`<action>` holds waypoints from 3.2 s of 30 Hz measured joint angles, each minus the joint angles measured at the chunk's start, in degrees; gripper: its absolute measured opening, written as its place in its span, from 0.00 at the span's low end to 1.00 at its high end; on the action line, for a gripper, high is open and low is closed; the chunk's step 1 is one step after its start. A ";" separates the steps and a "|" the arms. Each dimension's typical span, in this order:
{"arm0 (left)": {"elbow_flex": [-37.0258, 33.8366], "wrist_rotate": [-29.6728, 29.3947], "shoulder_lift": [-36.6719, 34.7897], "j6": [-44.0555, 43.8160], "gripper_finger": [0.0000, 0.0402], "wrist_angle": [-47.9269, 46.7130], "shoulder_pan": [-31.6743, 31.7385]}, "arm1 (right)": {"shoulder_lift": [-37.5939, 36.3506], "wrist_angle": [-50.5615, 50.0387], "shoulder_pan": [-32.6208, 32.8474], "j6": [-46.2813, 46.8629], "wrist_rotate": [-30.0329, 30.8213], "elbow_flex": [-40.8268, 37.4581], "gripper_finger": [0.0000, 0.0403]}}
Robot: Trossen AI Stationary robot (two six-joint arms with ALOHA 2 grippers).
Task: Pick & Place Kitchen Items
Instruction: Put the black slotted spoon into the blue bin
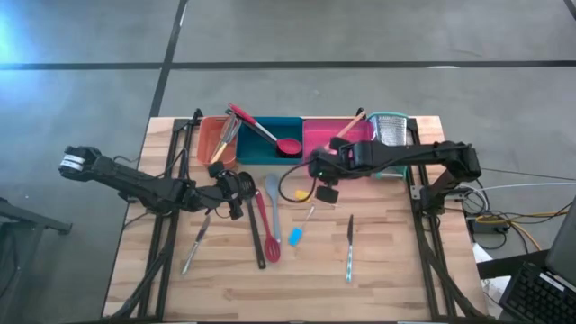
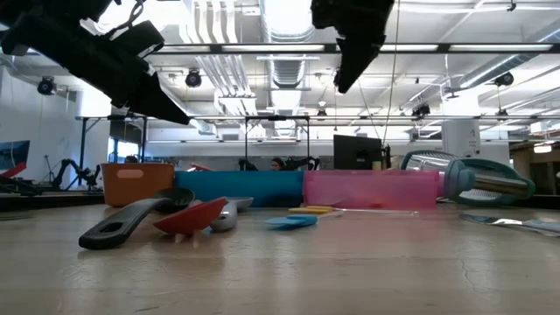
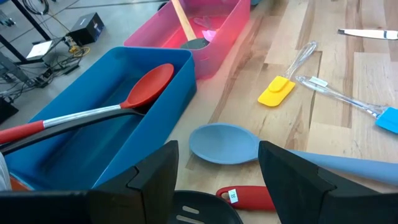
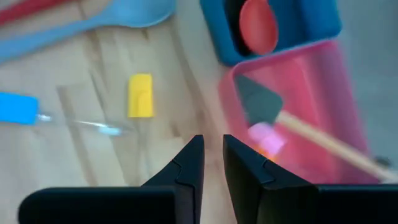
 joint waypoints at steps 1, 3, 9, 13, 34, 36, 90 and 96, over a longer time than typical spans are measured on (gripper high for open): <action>0.00 0.00 0.01 -0.09 0.57 0.00 0.02 | 0.04 -0.08 0.27 2.33 -0.75 -0.04 0.13; 0.00 0.00 0.00 -0.25 0.57 -0.02 0.02 | 0.04 -0.26 0.83 7.16 -3.71 -0.29 0.13; 0.00 0.00 0.01 -0.22 0.57 -0.02 0.01 | 0.04 -4.66 5.60 18.40 -9.30 -1.81 0.13; 0.00 0.00 0.02 0.57 0.57 -0.02 0.02 | 0.07 -4.80 10.13 24.70 -9.35 -3.15 0.12; 0.00 0.81 0.02 1.59 0.57 0.81 0.93 | 2.31 38.38 11.38 13.27 -4.02 -14.39 0.14; 0.00 0.98 0.00 1.33 0.57 0.64 0.93 | 3.12 41.35 10.07 11.51 -5.50 -14.39 0.17; 1.05 -0.58 -5.39 -3.76 0.57 -6.58 0.90 | 25.27 36.93 3.68 -57.64 -12.52 2.79 0.15; 3.03 7.95 -3.54 14.36 0.57 -17.08 0.93 | 23.64 27.37 3.61 -49.55 2.40 2.79 0.15</action>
